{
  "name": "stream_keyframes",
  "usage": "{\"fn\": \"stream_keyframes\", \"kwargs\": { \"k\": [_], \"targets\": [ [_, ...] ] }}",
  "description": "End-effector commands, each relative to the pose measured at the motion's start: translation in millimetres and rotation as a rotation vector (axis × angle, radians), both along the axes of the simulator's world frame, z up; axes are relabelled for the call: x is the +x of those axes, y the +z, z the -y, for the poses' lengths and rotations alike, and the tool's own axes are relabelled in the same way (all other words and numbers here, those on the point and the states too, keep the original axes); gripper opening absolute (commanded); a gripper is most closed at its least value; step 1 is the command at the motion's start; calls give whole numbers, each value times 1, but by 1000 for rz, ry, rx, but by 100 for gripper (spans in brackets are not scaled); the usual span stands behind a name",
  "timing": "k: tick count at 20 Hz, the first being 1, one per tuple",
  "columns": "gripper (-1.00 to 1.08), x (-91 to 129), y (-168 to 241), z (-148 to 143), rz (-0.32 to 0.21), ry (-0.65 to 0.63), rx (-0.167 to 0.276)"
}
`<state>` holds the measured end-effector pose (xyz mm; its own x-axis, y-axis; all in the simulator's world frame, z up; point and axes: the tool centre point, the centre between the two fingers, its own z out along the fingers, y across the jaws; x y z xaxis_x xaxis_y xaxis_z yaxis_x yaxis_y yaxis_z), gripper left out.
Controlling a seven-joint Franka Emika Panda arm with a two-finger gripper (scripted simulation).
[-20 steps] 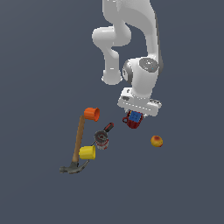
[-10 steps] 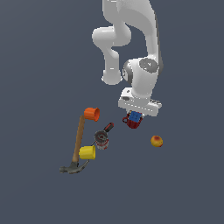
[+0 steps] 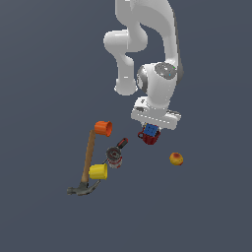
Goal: Pick up a designated object from a clutter of objects.
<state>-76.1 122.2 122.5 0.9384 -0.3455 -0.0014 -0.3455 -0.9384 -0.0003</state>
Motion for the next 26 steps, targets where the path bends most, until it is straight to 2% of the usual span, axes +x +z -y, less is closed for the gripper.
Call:
{"fn": "stream_keyframes", "kwargs": {
  "k": [1, 9, 26],
  "targets": [
    [-100, 1, 10, 6, 2, -1, 1],
    [-100, 4, 59, 40, 2, 0, 3],
    [-100, 17, 212, 147, 1, -2, 2]
  ]
}}
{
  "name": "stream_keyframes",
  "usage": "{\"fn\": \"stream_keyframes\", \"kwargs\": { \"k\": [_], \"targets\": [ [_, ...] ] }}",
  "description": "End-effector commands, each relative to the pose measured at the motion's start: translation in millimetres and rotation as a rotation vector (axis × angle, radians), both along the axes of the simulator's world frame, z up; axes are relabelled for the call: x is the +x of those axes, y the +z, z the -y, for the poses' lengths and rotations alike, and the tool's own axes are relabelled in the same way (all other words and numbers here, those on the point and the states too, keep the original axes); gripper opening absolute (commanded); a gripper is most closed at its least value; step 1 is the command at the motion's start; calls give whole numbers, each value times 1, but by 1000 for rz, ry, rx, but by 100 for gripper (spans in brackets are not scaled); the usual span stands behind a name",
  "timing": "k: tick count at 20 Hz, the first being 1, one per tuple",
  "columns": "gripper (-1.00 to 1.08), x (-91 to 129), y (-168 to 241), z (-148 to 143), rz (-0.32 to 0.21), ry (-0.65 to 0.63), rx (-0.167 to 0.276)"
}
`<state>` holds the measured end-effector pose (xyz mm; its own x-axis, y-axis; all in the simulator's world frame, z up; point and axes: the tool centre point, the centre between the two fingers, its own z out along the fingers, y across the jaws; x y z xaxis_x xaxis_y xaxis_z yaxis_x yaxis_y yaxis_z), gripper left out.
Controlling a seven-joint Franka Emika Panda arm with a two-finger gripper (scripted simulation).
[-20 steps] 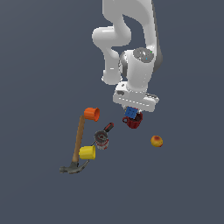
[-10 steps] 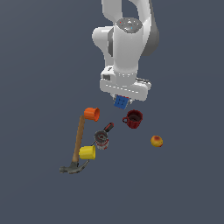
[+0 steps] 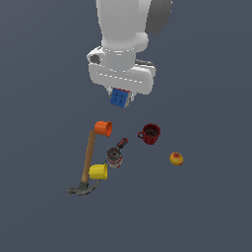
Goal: Pick up a designated object from a clutter of objects.
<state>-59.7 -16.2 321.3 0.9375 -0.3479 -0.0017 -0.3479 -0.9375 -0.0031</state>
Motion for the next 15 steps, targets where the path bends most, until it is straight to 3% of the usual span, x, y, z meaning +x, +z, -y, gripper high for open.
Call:
{"fn": "stream_keyframes", "kwargs": {
  "k": [1, 15],
  "targets": [
    [-100, 2, 20, 13, 0, 0, -1],
    [-100, 10, 65, 45, 0, 0, -4]
  ]
}}
